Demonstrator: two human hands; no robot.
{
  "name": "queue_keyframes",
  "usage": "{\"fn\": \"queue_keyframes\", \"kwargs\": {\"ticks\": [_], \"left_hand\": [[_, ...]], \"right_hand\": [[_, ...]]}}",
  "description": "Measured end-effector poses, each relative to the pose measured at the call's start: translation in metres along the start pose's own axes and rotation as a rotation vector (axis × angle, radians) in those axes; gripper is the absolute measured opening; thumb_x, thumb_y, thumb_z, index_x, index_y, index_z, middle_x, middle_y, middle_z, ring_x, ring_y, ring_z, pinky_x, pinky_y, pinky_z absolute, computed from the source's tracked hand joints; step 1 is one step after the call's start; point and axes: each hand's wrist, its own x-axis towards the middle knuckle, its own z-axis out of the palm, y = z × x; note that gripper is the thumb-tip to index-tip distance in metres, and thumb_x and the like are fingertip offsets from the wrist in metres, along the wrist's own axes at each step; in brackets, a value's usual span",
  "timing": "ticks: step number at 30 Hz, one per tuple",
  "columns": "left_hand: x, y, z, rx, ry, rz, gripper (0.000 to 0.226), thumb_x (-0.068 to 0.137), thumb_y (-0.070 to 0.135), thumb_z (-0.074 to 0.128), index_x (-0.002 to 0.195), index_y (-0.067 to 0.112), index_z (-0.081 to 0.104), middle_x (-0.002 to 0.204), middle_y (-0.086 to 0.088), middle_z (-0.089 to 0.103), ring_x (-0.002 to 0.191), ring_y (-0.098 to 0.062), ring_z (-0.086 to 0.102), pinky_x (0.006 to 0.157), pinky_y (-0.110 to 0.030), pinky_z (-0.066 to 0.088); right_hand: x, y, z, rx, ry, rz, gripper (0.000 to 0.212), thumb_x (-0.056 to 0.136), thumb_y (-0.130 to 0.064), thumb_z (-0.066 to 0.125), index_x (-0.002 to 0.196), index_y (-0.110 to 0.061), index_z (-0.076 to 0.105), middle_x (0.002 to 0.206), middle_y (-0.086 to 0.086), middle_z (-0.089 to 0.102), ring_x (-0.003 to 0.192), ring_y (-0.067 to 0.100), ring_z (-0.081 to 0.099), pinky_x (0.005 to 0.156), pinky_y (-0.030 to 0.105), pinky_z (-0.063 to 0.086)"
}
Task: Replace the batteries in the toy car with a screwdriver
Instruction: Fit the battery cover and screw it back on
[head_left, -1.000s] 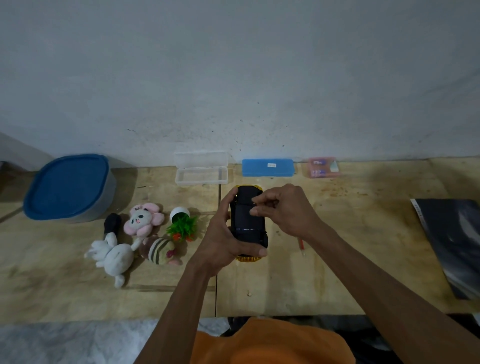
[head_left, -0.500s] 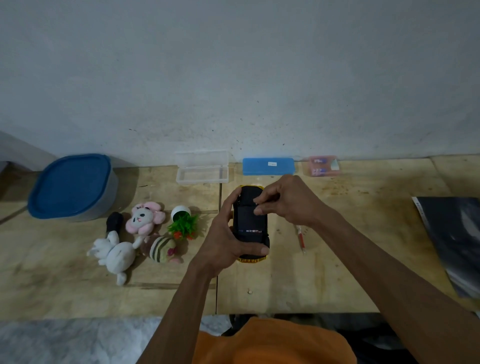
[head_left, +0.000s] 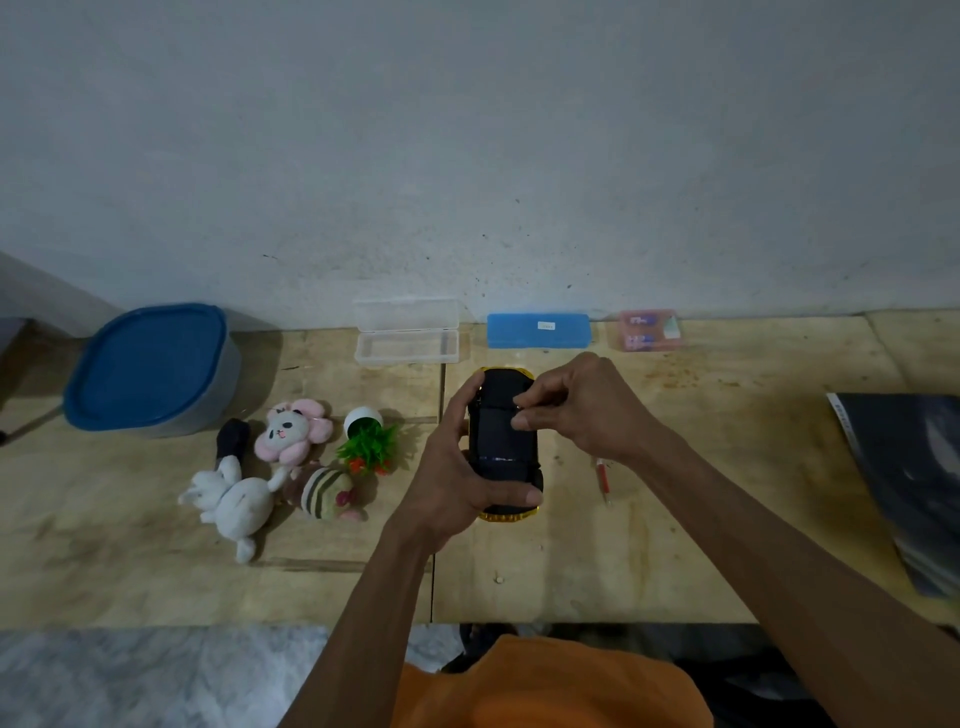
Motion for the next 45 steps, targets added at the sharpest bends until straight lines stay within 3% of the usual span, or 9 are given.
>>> {"fn": "queue_keyframes", "kwargs": {"ticks": [9,12,16,21,25,30,35,41,45], "left_hand": [[-0.005,0.001,0.002,0.012,0.029,-0.012,0.123,0.055,-0.019,0.088,0.150,0.037,0.034,0.126,0.026,0.059,0.110,-0.021,0.069,0.082,-0.044,0.062],[-0.004,0.005,0.002,0.021,0.024,0.000,0.124,0.056,-0.019,0.088,0.151,0.036,0.033,0.132,0.019,0.055,0.109,-0.016,0.069,0.080,-0.038,0.062],[-0.003,0.010,0.000,0.002,0.014,-0.013,0.125,0.056,-0.019,0.088,0.152,0.039,0.031,0.136,0.013,0.054,0.108,-0.019,0.070,0.083,-0.042,0.062],[-0.002,0.010,-0.002,-0.018,-0.005,0.003,0.122,0.058,-0.023,0.084,0.152,0.036,0.032,0.137,0.009,0.055,0.109,-0.019,0.070,0.077,-0.034,0.061],[-0.003,0.011,-0.004,-0.008,-0.002,0.013,0.122,0.059,-0.021,0.085,0.152,0.036,0.032,0.139,0.006,0.052,0.108,-0.017,0.070,0.078,-0.035,0.061],[-0.001,0.008,-0.005,-0.014,-0.013,0.005,0.122,0.058,-0.020,0.086,0.151,0.038,0.033,0.142,0.008,0.050,0.112,-0.020,0.069,0.081,-0.039,0.061],[0.000,0.007,-0.005,-0.014,-0.012,0.007,0.122,0.059,-0.021,0.086,0.152,0.037,0.032,0.142,0.007,0.049,0.111,-0.020,0.069,0.081,-0.039,0.061],[0.001,0.006,-0.005,-0.006,0.004,0.018,0.121,0.059,-0.018,0.087,0.152,0.036,0.031,0.144,0.008,0.048,0.114,-0.018,0.067,0.085,-0.043,0.061],[0.000,0.005,-0.007,-0.020,-0.005,0.018,0.121,0.059,-0.021,0.085,0.152,0.036,0.032,0.143,0.010,0.048,0.117,-0.023,0.066,0.084,-0.045,0.061]], "right_hand": [[-0.007,0.001,0.010,0.072,0.040,0.008,0.019,0.074,-0.017,0.086,0.091,-0.015,0.080,0.087,-0.006,0.076,0.082,0.004,0.072,0.079,0.024,0.060],[-0.006,0.001,0.006,0.161,0.029,0.035,0.017,0.073,-0.015,0.087,0.088,-0.016,0.079,0.083,-0.005,0.076,0.082,0.007,0.072,0.077,0.027,0.060],[-0.001,-0.003,-0.001,0.215,-0.007,0.023,0.016,0.072,-0.013,0.086,0.086,-0.012,0.079,0.080,-0.004,0.076,0.079,0.006,0.072,0.071,0.019,0.057],[0.000,-0.004,0.002,0.299,0.001,0.046,0.018,0.073,-0.008,0.086,0.089,-0.005,0.079,0.079,0.003,0.076,0.071,0.004,0.071,0.062,0.013,0.052],[0.000,-0.004,0.005,0.320,0.016,0.048,0.018,0.075,-0.010,0.084,0.091,-0.006,0.078,0.079,0.001,0.076,0.070,0.003,0.070,0.060,0.012,0.050],[0.001,-0.006,0.005,0.294,0.000,0.058,0.016,0.075,-0.009,0.084,0.090,-0.008,0.078,0.078,0.000,0.075,0.070,0.001,0.070,0.061,0.013,0.051],[0.002,-0.005,0.008,0.197,0.027,0.055,0.014,0.074,-0.014,0.086,0.087,-0.015,0.078,0.080,-0.001,0.076,0.080,0.011,0.073,0.073,0.026,0.061],[0.002,-0.007,0.013,0.086,0.085,0.028,0.017,0.077,-0.018,0.084,0.093,-0.015,0.079,0.082,-0.007,0.075,0.077,-0.002,0.069,0.069,0.011,0.053],[0.003,-0.008,0.014,0.041,0.086,0.013,0.018,0.077,-0.018,0.084,0.095,-0.015,0.079,0.085,-0.006,0.076,0.079,-0.001,0.069,0.071,0.011,0.053]]}}
